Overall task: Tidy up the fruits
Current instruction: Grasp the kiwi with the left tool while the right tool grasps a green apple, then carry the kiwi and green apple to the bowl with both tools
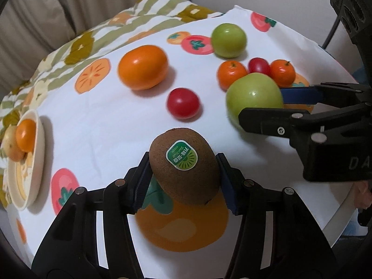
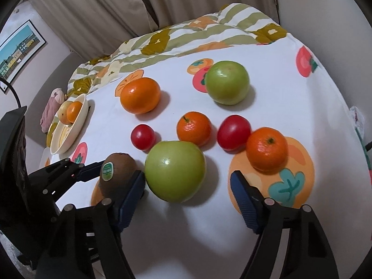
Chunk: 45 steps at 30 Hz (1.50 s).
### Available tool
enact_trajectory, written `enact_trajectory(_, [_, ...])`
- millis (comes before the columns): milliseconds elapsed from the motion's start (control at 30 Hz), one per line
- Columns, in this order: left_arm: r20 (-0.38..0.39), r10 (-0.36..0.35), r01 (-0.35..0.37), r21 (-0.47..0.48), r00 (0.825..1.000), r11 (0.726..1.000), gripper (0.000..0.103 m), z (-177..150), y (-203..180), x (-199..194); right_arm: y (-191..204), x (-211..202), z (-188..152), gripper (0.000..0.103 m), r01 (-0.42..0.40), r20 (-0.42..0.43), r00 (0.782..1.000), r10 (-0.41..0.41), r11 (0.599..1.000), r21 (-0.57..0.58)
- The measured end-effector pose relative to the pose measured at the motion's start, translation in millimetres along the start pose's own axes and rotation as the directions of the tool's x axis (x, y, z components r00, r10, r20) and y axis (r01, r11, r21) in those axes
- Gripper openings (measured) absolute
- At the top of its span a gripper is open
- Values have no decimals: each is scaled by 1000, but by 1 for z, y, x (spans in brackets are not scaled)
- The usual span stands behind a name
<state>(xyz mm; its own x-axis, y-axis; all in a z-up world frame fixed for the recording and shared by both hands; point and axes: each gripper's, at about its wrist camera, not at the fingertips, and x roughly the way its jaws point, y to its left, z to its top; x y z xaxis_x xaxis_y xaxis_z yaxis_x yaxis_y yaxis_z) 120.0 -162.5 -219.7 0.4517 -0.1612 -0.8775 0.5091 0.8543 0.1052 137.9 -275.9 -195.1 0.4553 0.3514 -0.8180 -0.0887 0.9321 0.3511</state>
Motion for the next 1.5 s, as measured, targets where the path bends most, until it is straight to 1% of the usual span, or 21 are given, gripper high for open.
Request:
enact_trajectory(167, [2, 14, -14, -28, 1000, 999, 58, -4, 9, -3, 3, 8, 2, 64, -14, -9, 1000, 14, 1000, -3])
enact_trajectory(233, [6, 18, -18, -38, 1000, 999, 58, -5, 11, -6, 6, 10, 3, 58, -18, -10, 1000, 17, 1000, -14])
enact_trajectory(267, [8, 20, -20, -42, 1000, 999, 58, -5, 12, -7, 7, 11, 4, 53, -9, -13, 1000, 9, 1000, -21])
enact_trajectory(300, [10, 21, -21, -46, 1000, 999, 58, -6, 13, -8, 8, 11, 4, 51, -3, -12, 1000, 3, 1000, -28])
enact_trajectory(500, [29, 28, -26, -74, 999, 997, 58, -7, 22, -22, 14, 6, 4, 51, -4, -8, 1000, 4, 999, -33])
enact_trajectory(667, [67, 38, -32, -94, 997, 995, 58, -6, 32, -42, 29, -10, 8, 51, -6, 26, 1000, 8, 998, -65])
enact_trajectory(800, [99, 53, -40, -127, 994, 991, 58, -5, 47, -62, 45, -25, 15, 51, -4, 53, 999, 9, 995, -96])
enact_trajectory(967, [133, 83, -60, -170, 988, 984, 58, -5, 70, -87, 74, -42, 27, 51, -12, 87, 996, 25, 988, -152])
enact_trajectory(1100, [160, 118, -85, -197, 980, 977, 58, -8, 94, -108, 100, -46, 35, 51, -24, 98, 994, 41, 986, -166])
enact_trajectory(1300, [167, 165, -121, -247, 972, 962, 58, -19, 137, -124, 143, -40, 46, 51, -57, 100, 992, 79, 977, -205])
enact_trajectory(1500, [157, 196, -149, -271, 968, 951, 58, -32, 179, -133, 189, -27, 55, 51, -83, 102, 989, 110, 968, -237])
